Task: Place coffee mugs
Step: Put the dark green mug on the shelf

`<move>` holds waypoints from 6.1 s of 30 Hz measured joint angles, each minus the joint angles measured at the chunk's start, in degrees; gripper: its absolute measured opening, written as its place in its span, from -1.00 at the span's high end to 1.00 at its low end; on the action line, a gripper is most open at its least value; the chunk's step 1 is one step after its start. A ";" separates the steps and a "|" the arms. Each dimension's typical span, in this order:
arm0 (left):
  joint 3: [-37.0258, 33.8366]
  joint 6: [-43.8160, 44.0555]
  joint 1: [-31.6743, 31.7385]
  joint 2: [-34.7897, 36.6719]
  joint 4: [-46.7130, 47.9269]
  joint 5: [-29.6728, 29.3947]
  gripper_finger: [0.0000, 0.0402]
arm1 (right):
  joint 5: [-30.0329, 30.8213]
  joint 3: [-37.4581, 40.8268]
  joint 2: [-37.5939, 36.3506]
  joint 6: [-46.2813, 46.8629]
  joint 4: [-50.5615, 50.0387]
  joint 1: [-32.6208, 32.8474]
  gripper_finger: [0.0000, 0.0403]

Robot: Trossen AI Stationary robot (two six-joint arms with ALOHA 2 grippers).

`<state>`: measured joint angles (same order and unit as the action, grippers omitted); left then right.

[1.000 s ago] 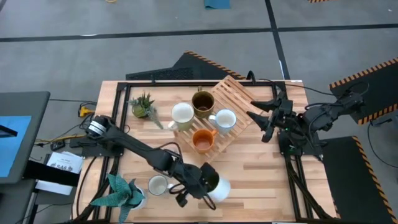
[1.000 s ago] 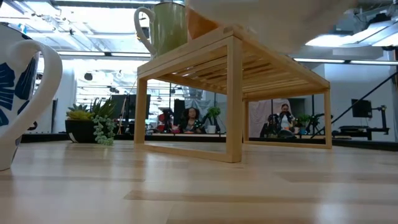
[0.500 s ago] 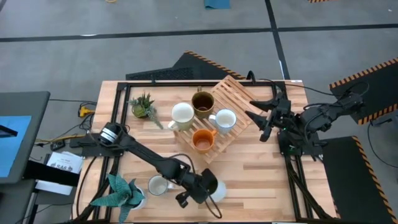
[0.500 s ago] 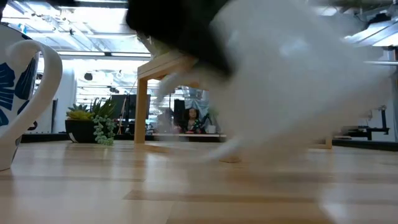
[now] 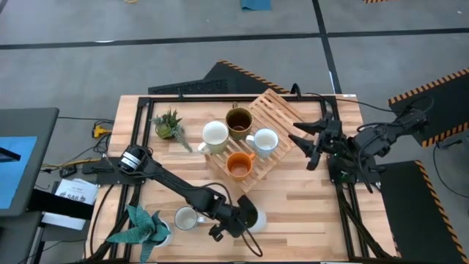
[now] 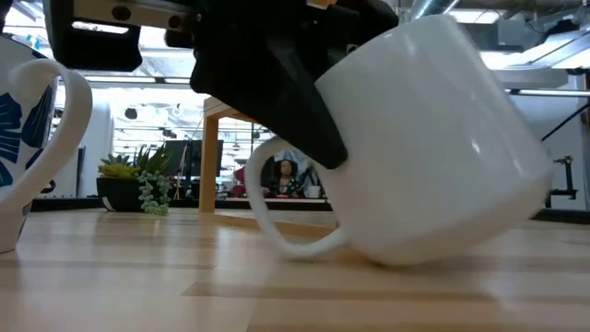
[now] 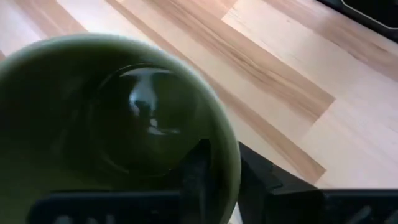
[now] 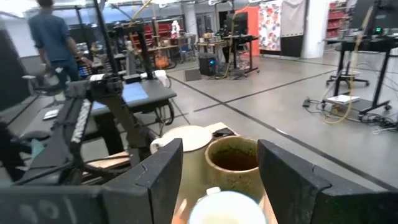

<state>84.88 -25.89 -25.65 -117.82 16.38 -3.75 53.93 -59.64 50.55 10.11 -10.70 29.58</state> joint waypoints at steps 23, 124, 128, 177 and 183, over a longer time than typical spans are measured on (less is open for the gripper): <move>14.62 9.18 0.04 0.41 24.17 -5.82 0.06 | -10.38 -0.04 0.21 4.40 -7.17 1.58 -0.14; -42.68 21.05 -3.89 60.06 -14.12 -26.53 0.06 | -42.54 -1.79 27.39 62.80 -64.95 4.14 0.64; -42.68 21.13 -3.89 60.06 -14.10 -24.93 0.06 | -43.34 -0.91 27.47 60.10 -63.61 2.10 0.47; -42.64 21.18 -3.89 60.06 -13.29 -24.61 0.06 | -44.54 -13.90 16.33 45.69 -49.00 1.31 0.80; -42.64 20.83 -3.89 60.06 -13.36 -24.65 0.06 | -26.23 -30.77 17.51 28.31 -48.89 -3.37 0.80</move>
<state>42.24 -5.06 -29.54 -57.76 3.03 -28.40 27.70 -90.40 68.06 38.42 -59.59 26.21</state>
